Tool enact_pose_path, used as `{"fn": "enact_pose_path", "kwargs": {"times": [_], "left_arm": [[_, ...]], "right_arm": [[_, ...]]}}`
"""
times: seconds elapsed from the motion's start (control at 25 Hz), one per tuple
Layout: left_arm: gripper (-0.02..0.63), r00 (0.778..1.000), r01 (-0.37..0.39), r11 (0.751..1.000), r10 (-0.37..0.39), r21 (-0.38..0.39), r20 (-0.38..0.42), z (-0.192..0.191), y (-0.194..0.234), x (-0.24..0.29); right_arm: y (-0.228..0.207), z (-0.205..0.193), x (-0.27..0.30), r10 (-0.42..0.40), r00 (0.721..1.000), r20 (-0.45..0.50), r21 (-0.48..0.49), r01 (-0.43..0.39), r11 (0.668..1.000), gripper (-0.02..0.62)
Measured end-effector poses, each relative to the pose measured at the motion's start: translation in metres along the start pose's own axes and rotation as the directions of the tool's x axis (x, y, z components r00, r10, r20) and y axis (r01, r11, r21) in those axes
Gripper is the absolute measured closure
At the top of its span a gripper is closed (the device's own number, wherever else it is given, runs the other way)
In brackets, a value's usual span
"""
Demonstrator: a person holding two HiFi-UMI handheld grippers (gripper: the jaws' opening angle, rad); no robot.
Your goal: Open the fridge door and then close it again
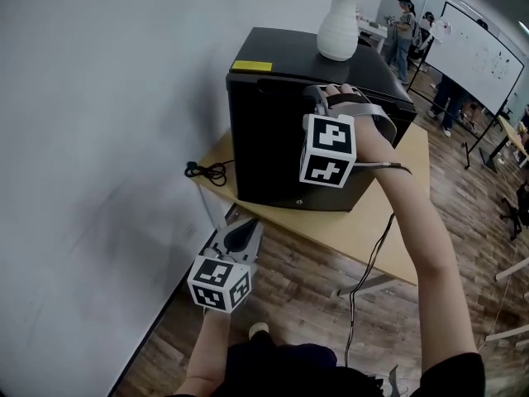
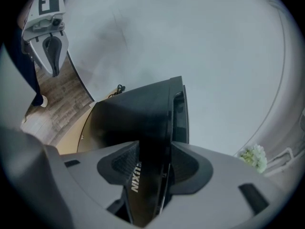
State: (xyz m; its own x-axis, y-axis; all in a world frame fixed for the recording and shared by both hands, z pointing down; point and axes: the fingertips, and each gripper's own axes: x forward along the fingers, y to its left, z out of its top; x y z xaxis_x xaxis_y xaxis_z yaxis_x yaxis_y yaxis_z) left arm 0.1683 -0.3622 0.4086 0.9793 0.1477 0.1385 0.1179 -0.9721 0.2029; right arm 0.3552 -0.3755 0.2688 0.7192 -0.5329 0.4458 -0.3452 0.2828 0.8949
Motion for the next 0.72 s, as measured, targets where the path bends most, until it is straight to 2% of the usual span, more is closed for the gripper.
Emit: {"fn": "enact_pose_path", "kwargs": {"times": [0.2,0.44,0.72], "left_arm": [[0.594,1.000,0.005,1.000,-0.005,0.002,0.009,0.005,0.008,-0.011],[0.594,1.000,0.015,1.000,-0.015,0.020,0.022,0.010,0.008,-0.024],[0.594,0.999,0.033,0.999,-0.034,0.034,0.028,0.014,-0.004,-0.027]], "right_arm": [[0.001,-0.001,-0.002,0.001,1.000,0.029,0.003,-0.001,1.000,0.423],[0.000,-0.002,-0.008,-0.080,0.996,0.046,0.024,0.079,0.997,0.405],[-0.003,-0.015,-0.044,-0.124,0.986,0.109,0.162,0.105,0.981,0.403]]}}
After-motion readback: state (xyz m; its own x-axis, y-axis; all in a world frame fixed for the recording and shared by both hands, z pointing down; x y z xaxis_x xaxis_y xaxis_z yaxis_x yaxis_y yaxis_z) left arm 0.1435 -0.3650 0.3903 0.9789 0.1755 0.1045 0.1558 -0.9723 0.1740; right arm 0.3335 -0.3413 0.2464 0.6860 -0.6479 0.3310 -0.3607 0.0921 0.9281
